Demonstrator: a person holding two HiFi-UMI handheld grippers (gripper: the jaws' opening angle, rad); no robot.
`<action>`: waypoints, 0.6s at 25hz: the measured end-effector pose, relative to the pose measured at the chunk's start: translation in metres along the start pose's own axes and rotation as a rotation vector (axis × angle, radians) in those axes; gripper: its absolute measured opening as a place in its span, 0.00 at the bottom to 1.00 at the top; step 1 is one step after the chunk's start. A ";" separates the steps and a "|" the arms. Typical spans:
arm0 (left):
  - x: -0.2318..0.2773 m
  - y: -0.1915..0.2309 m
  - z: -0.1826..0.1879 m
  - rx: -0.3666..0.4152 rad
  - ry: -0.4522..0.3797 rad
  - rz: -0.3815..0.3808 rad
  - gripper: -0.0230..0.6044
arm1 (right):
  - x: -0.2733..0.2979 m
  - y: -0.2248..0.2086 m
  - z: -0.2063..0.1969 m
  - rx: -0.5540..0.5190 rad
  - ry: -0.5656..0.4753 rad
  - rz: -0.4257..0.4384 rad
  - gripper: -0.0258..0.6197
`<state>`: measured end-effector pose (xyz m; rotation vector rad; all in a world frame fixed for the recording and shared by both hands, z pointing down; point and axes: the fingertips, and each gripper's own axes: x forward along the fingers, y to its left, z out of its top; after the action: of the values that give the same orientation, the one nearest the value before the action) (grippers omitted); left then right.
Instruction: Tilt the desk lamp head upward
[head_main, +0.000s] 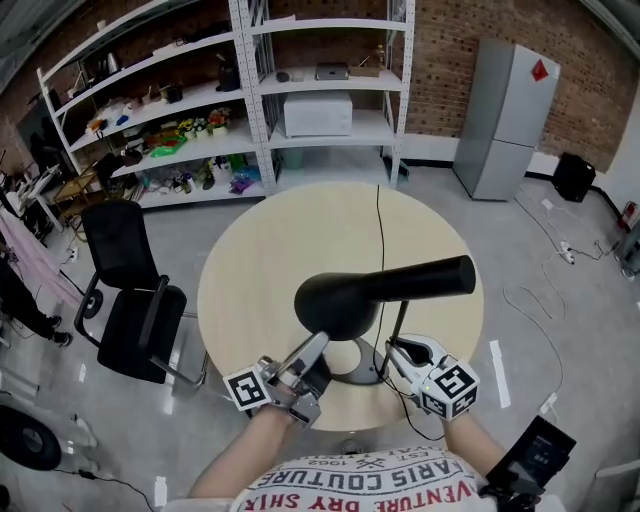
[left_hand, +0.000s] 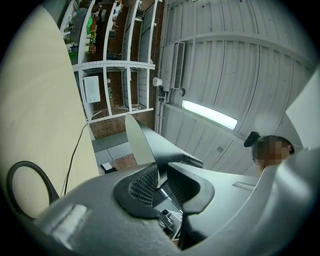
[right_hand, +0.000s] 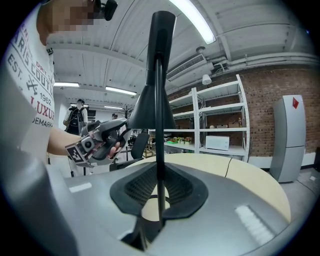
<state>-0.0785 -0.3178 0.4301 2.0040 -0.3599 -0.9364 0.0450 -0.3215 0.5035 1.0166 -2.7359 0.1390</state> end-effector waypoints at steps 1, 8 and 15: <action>-0.001 0.000 0.001 0.002 0.001 0.000 0.13 | 0.001 0.001 -0.001 -0.004 0.002 0.000 0.11; 0.001 -0.005 0.011 0.022 -0.016 -0.008 0.13 | 0.000 0.000 -0.001 -0.013 0.002 0.016 0.11; 0.010 -0.021 0.032 0.038 -0.050 -0.037 0.12 | -0.003 -0.002 0.008 -0.003 -0.009 0.026 0.11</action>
<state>-0.0971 -0.3301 0.3975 2.0312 -0.3721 -1.0109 0.0472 -0.3225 0.4950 0.9832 -2.7573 0.1353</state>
